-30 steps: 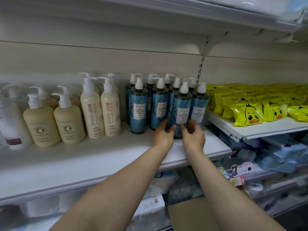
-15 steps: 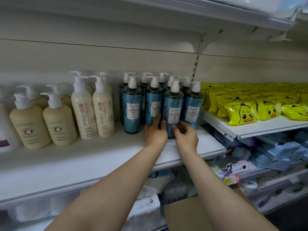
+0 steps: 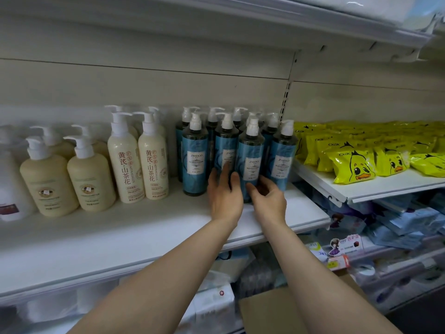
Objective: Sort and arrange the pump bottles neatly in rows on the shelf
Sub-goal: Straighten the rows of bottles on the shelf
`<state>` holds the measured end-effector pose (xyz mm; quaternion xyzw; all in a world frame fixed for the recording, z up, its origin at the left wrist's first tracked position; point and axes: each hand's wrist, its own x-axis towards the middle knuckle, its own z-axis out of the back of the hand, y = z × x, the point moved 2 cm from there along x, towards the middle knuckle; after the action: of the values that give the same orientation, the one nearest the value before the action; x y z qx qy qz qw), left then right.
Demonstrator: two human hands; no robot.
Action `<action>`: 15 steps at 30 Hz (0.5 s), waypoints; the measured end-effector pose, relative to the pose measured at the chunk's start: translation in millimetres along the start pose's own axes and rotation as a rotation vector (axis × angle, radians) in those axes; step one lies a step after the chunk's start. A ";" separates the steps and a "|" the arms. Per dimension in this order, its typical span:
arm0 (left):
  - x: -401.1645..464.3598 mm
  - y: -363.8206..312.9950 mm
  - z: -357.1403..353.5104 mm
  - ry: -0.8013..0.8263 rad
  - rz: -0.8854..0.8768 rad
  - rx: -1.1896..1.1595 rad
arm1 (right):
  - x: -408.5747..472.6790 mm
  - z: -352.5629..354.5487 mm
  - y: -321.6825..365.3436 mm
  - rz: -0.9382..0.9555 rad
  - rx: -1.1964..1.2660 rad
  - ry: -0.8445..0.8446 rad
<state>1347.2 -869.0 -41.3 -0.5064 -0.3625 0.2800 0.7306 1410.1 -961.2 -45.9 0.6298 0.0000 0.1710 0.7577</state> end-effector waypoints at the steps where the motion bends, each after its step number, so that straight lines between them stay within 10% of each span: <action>1: -0.7 -0.4 -0.4 0.007 -0.009 0.008 | -0.7 -1.8 0.1 0.011 0.004 0.015; 15: -3.2 -11.0 1.6 -0.082 0.061 -0.230 | 1.1 -11.3 -2.3 0.043 -0.233 -0.066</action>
<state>1344.5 -874.3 -31.3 -0.5858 -0.4062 0.2794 0.6433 1409.3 -950.4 -50.2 0.5427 -0.0582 0.1654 0.8214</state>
